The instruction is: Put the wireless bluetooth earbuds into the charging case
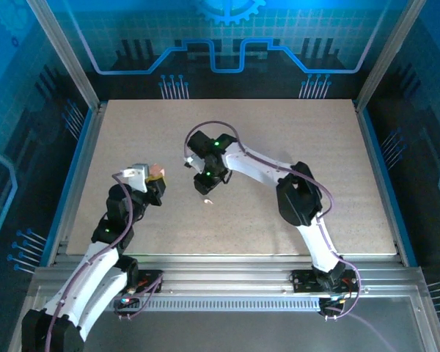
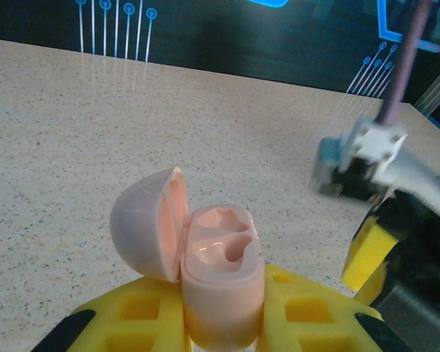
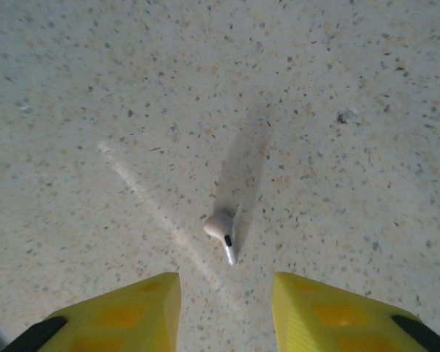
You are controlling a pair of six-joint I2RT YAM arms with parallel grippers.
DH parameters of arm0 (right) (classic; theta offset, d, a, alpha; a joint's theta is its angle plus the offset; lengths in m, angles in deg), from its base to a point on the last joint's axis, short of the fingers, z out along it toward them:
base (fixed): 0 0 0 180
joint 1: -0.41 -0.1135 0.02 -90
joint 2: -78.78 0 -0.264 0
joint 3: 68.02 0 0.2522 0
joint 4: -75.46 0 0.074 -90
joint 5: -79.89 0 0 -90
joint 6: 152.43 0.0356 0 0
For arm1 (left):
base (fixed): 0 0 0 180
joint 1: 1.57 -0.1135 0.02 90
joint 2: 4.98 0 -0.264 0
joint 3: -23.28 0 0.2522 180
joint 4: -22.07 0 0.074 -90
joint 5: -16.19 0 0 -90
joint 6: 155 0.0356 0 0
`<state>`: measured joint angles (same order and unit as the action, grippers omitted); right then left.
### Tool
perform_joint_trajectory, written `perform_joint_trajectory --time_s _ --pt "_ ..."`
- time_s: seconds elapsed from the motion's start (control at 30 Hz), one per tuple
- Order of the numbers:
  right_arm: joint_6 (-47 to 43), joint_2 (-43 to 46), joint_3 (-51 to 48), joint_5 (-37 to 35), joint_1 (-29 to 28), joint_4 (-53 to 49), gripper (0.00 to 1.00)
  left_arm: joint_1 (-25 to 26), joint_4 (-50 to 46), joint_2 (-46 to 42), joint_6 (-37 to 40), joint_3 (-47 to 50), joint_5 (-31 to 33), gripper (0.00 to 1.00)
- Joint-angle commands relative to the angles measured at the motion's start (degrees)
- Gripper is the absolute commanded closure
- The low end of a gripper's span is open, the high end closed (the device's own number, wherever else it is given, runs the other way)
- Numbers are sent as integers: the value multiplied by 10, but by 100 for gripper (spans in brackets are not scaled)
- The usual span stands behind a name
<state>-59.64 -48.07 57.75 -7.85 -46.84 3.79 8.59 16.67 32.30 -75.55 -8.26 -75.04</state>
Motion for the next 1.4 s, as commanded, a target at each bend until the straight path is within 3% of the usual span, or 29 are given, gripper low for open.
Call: perform_joint_trajectory --time_s 0.0,0.4,0.63,1.37 --pt "-28 -36 40 -18 -14 -53 62 -8 -15 -16 3 1 17 79" --pt "-45 -106 67 -18 -19 -54 61 -10 -19 -20 13 -4 22 79" --pt "-46 -111 65 0 -22 -55 62 -10 -20 -20 16 -4 21 79" --pt "-26 -129 66 -52 -31 -59 65 -10 -34 -28 25 -7 20 78"
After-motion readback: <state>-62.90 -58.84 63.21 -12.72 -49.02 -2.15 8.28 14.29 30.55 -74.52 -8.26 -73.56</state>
